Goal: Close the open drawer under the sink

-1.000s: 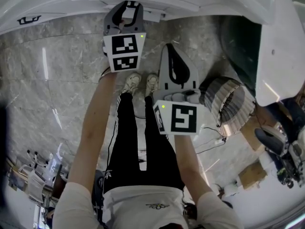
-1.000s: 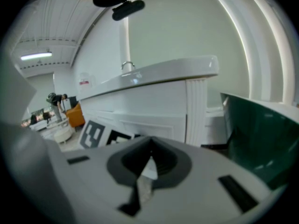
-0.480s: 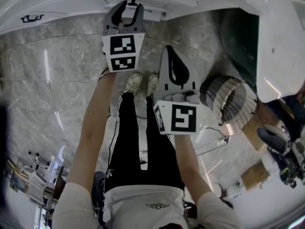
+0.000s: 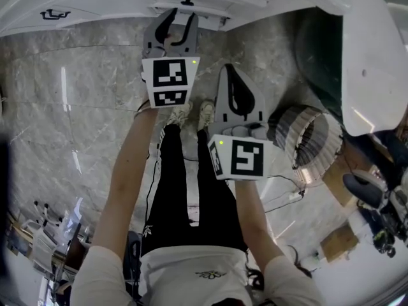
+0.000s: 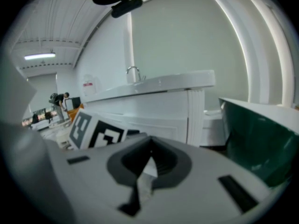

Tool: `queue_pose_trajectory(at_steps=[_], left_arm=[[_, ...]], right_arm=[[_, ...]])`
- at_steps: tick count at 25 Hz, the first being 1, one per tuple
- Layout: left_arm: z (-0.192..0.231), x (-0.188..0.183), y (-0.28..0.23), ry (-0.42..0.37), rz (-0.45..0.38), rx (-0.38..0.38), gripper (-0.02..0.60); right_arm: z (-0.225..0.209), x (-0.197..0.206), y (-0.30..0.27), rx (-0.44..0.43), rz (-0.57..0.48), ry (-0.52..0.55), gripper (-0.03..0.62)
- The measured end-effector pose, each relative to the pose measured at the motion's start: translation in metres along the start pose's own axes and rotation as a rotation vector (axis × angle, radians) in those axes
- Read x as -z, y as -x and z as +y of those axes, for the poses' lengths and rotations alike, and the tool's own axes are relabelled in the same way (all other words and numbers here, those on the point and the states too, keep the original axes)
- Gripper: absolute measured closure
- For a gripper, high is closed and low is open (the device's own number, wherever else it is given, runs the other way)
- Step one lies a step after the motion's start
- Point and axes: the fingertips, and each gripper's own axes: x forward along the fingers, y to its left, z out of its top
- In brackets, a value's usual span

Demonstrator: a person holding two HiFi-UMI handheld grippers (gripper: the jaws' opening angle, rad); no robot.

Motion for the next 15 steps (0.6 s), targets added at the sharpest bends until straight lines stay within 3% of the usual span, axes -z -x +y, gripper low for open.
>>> queue_pose_trajectory(at_steps=[5, 12, 15], left_arm=[[0.002, -0.029, 0.039, 0.042, -0.038, -0.023, 0.556], [-0.004, -0.151, 0.108, -0.009, -0.202, -0.005, 0.561], [-0.008, -0.206, 0.149, 0.054, -0.244, 0.0, 0.561]], right_arm=[[0.008, -0.021, 0.008, 0.0, -0.03, 0.011, 0.565], [0.023, -0.114, 0.034, 0.01, -0.145, 0.049, 0.565], [0.03, -0.162, 0.06, 0.021, -0.188, 0.081, 0.565]])
